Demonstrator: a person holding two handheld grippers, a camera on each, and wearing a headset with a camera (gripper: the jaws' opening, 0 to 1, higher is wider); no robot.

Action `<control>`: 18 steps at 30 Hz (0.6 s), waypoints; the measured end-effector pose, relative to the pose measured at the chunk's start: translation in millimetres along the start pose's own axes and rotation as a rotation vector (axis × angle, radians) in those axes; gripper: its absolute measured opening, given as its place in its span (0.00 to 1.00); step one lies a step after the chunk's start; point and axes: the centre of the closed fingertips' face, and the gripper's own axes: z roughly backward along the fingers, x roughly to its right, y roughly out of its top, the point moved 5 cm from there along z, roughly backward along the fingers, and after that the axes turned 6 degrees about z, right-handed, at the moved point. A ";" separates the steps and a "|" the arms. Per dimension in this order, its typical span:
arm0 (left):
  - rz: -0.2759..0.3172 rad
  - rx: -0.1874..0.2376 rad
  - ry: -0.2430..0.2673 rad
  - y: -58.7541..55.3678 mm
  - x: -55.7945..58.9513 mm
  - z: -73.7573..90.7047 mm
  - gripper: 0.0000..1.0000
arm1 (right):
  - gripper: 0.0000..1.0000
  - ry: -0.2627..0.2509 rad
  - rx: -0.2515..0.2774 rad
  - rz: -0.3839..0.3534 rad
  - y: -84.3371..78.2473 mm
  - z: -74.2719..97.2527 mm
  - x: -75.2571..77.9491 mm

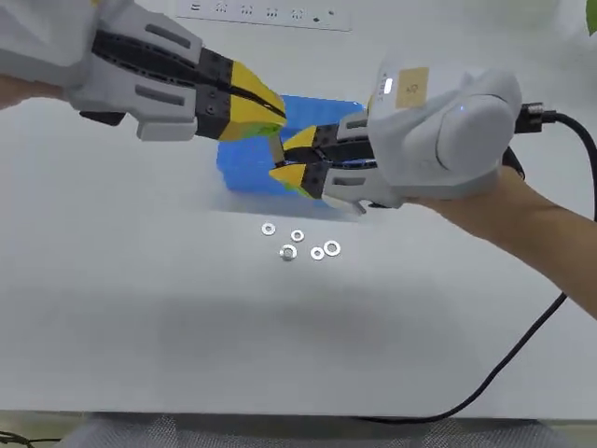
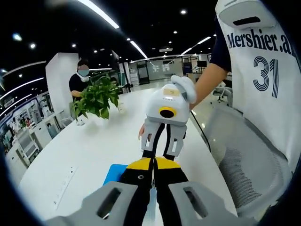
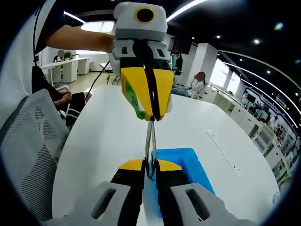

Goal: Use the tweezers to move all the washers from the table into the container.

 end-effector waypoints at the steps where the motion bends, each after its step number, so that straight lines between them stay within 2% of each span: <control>1: -0.005 0.001 -0.001 1.3 -3.8 -0.9 0.05 | 0.10 -0.005 -0.001 0.006 -0.3 0.4 4.2; 9: -0.020 0.006 -0.002 2.6 -29.9 -6.5 0.05 | 0.10 -0.015 0.014 -0.004 -8.3 -3.7 31.7; 13: -0.012 0.006 -0.008 -1.5 -42.9 -8.3 0.05 | 0.10 0.018 0.039 -0.025 -13.6 -10.0 42.1; 18: 0.004 0.007 0.000 -10.2 -55.9 -12.2 0.05 | 0.10 0.045 0.045 -0.037 -23.8 -18.6 53.4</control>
